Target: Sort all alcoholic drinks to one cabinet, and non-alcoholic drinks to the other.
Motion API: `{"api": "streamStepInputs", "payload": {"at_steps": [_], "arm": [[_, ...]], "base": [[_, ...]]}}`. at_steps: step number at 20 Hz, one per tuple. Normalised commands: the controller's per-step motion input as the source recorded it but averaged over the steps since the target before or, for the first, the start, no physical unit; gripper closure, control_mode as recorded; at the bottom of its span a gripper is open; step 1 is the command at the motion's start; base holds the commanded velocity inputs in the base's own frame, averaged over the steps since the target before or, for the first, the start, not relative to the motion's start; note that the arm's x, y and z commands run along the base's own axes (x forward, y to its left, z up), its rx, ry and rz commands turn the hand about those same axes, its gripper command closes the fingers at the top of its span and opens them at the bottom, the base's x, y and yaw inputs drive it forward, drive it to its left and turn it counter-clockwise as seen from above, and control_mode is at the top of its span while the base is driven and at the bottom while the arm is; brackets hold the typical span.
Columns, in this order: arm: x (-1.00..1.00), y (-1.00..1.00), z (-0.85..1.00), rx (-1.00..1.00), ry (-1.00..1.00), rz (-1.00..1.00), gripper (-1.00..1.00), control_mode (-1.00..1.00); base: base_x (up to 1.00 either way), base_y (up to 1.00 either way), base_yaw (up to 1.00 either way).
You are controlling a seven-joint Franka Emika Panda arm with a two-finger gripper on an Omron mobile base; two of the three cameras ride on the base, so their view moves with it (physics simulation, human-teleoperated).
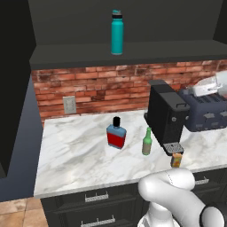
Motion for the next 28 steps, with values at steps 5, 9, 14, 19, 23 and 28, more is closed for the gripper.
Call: {"api": "streamStepInputs", "payload": {"at_steps": [5, 9, 14, 19, 23, 28], "arm": [[0.00, -0.23, -0.38, 0.00, 0.00, 0.20, -1.00, -1.00], [0.00, -0.14, -0.35, 0.00, -0.02, 0.10, -1.00, -1.00], [-0.06, -0.25, -0.28, 0.00, -0.08, 0.07, -1.00, -1.00], [-0.22, -0.15, -0.40, 0.00, -0.11, 0.00, -1.00, -1.00], [-0.11, -0.13, -0.47, 0.00, -0.11, 0.00, -1.00, -1.00], [0.00, -0.11, -0.42, 0.00, -0.01, 0.00, -1.00, -1.00]], "base": [[0.00, 0.00, 0.00], [0.00, 0.00, 0.00], [0.00, 0.00, 0.00], [0.00, 0.00, 0.00], [0.00, 0.00, 0.00], [0.00, 0.00, 0.00]]}}
